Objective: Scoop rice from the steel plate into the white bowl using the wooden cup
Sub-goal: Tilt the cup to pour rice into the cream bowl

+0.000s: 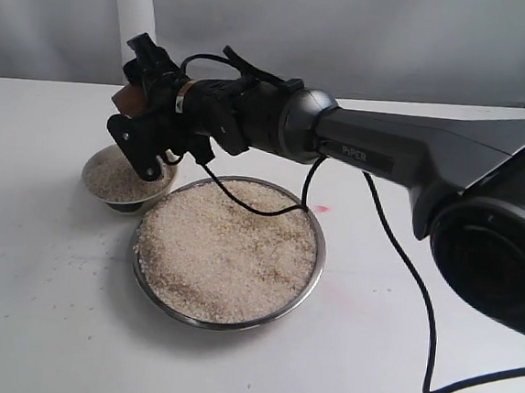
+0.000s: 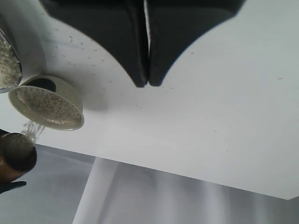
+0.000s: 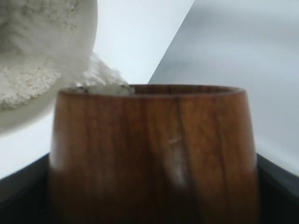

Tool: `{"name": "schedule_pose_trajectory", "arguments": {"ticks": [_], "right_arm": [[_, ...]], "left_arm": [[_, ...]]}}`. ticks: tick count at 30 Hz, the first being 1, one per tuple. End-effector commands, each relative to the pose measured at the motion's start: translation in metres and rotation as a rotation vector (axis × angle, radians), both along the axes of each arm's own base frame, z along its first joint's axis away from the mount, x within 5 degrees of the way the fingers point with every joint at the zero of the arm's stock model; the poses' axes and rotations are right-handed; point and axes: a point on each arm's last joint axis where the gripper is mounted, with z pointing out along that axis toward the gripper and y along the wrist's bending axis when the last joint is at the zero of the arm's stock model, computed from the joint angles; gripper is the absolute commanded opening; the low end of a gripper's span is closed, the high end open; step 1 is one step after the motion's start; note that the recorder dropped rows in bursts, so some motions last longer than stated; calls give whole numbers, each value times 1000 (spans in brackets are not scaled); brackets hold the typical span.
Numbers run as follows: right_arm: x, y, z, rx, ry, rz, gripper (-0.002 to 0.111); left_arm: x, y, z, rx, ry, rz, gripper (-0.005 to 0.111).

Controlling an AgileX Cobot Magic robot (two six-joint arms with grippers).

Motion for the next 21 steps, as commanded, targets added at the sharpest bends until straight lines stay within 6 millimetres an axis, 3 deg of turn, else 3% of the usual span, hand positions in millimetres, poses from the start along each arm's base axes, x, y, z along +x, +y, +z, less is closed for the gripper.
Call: {"name": "schedule_pose_trajectory", "arguments": {"ticks": [1, 21], "right_arm": [[0, 3, 12, 22, -69, 20, 0], [0, 5, 16, -24, -169, 74, 0]], "left_arm": [[0, -1, 1, -8, -8, -7, 0], [0, -1, 1, -8, -8, -7, 0]]}}
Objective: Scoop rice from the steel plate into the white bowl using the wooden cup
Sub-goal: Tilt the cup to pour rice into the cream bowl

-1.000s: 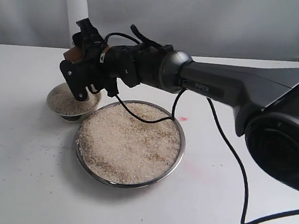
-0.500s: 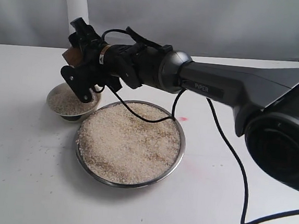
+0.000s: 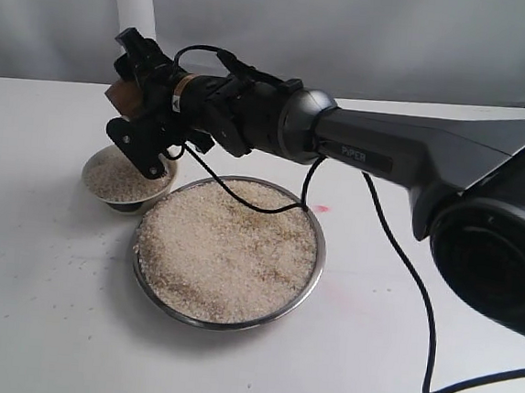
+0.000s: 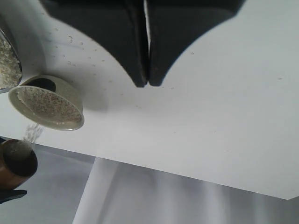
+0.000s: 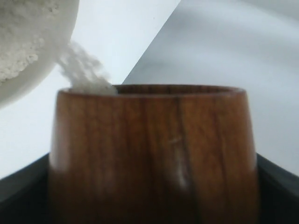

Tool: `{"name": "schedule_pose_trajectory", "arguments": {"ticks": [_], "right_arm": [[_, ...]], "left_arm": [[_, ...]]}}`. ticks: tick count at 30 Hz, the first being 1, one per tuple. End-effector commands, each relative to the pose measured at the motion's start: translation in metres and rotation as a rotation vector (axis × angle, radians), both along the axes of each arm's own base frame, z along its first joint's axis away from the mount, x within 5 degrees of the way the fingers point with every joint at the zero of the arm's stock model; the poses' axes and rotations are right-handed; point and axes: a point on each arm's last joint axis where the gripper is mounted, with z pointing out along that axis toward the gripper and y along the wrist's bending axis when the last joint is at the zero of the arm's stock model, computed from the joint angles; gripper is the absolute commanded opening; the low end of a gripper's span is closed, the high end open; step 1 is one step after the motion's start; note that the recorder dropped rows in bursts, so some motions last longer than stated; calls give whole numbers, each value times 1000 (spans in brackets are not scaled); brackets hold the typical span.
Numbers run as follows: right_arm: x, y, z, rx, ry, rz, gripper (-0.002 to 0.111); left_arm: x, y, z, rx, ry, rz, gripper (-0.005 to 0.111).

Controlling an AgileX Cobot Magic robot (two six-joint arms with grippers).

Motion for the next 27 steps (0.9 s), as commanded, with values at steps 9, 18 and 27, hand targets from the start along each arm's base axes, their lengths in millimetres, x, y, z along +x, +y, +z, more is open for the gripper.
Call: {"name": "schedule_pose_trajectory", "arguments": {"ticks": [9, 18, 27], "right_arm": [[-1, 2, 10, 22, -40, 15, 0], [-1, 2, 10, 10, -50, 21, 0], [-2, -3, 15, -123, -90, 35, 0]], "left_arm": [[0, -1, 1, -8, -8, -7, 0], [0, -1, 1, -8, -8, -7, 0], [0, -1, 1, -8, -8, -7, 0]]}}
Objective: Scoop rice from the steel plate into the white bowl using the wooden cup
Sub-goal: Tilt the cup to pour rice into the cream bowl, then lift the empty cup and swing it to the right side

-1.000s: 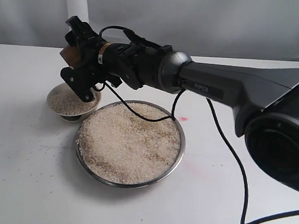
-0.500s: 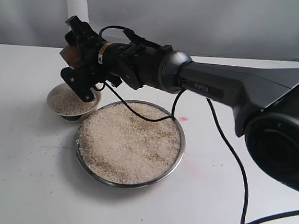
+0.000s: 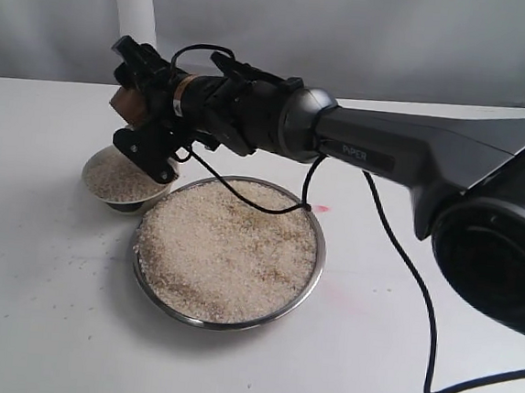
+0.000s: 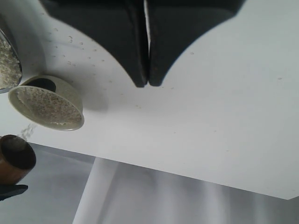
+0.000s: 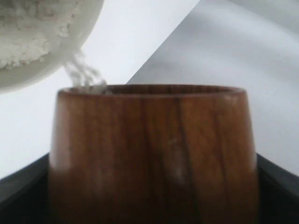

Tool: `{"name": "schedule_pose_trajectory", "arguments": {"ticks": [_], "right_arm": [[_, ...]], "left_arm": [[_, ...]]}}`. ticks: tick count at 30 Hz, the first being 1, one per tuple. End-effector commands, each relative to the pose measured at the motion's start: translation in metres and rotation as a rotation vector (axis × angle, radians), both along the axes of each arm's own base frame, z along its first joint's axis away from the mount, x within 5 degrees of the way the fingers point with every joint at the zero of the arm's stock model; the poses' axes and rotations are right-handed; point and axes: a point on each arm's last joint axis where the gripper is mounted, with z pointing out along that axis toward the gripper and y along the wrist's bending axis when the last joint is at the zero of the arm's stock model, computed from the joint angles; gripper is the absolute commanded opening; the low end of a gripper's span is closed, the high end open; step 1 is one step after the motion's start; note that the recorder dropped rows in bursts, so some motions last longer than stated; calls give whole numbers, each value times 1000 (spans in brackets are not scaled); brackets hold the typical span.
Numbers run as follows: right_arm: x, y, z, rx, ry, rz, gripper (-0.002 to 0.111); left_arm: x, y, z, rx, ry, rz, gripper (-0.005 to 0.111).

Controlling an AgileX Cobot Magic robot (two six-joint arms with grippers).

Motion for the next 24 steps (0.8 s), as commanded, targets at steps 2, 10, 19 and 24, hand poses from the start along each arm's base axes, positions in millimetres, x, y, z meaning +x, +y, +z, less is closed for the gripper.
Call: {"name": "schedule_pose_trajectory", "arguments": {"ticks": [2, 10, 19, 24], "right_arm": [[-2, 0, 17, 5, -28, -1, 0], [-7, 5, 16, 32, 9, -9, 0], [-31, 9, 80, 682, 529, -229, 0], [-66, 3, 126, 670, 653, -174, 0]], "left_arm": [[0, -1, 1, -8, -8, -7, 0], [0, -1, 1, -8, -8, -7, 0], [0, -1, 1, -8, -8, -7, 0], [0, -1, 1, -8, -8, -7, 0]]}}
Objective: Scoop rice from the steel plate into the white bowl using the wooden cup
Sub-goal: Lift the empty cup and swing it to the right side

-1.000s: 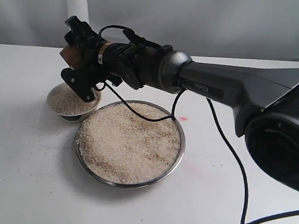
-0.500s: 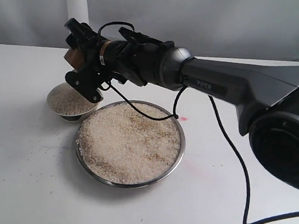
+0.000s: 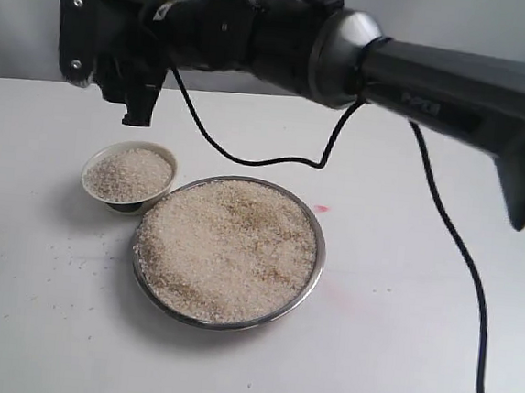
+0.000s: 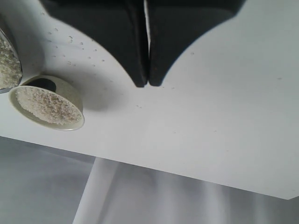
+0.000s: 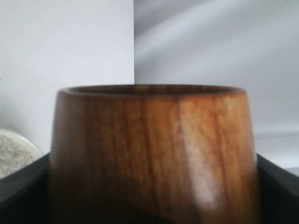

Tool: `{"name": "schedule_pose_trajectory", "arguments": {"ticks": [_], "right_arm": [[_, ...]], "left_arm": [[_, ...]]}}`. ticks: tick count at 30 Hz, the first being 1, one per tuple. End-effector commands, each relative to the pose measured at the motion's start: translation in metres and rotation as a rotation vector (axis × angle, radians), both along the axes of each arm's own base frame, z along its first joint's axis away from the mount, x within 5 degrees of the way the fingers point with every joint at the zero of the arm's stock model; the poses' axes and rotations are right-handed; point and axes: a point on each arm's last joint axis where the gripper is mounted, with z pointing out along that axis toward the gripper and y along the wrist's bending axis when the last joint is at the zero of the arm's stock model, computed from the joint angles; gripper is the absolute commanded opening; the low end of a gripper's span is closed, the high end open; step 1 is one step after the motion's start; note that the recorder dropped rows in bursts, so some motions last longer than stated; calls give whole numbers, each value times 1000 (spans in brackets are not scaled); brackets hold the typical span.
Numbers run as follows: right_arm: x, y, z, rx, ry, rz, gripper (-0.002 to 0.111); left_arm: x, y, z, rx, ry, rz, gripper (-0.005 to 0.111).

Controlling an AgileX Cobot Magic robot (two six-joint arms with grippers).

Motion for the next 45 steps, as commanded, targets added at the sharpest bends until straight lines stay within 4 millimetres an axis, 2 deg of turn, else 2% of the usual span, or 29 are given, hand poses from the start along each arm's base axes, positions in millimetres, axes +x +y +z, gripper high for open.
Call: {"name": "schedule_pose_trajectory", "arguments": {"ticks": [1, 2, 5, 6, 7, 8, 9, 10, 11, 12, 17, 20, 21, 23, 26, 30, 45], "right_arm": [[-31, -7, 37, 45, 25, 39, 0], [-38, -11, 39, 42, 28, 42, 0], [-62, -40, 56, 82, 28, 6, 0], [-70, -57, 59, 102, 40, -26, 0], [-74, -63, 53, 103, 59, -40, 0], [-84, -85, 59, 144, 68, -87, 0], [-88, -94, 61, 161, 71, -108, 0], [-100, -118, 59, 163, 72, -146, 0], [-103, -128, 64, 180, 64, -166, 0], [-115, -153, 65, 220, 77, -220, 0], [-144, -212, 66, 365, 117, -377, 0], [-158, -239, 60, 486, 200, -481, 0], [-161, -246, 61, 456, 145, -494, 0], [-169, -261, 52, 475, 164, -546, 0], [-178, -277, 37, 480, 200, -607, 0], [-181, -288, 24, 533, 275, -649, 0], [-180, -290, 25, 615, 331, -692, 0]], "left_arm": [[0, -1, 1, -8, -8, -7, 0], [0, -1, 1, -8, -8, -7, 0], [0, -1, 1, -8, -8, -7, 0], [0, -1, 1, -8, -8, -7, 0], [0, -1, 1, -8, -8, -7, 0], [0, -1, 1, -8, -8, -7, 0], [0, -1, 1, -8, -8, -7, 0], [0, -1, 1, -8, -8, -7, 0], [0, -1, 1, -8, -8, -7, 0], [0, -1, 1, -8, -8, -7, 0], [0, -1, 1, -8, -8, -7, 0], [0, -1, 1, -8, -8, -7, 0], [0, -1, 1, -8, -8, -7, 0], [0, -1, 1, -8, -8, -7, 0], [0, -1, 1, -8, -8, -7, 0], [0, -1, 1, -8, -8, -7, 0], [0, -1, 1, -8, -8, -7, 0]]}}
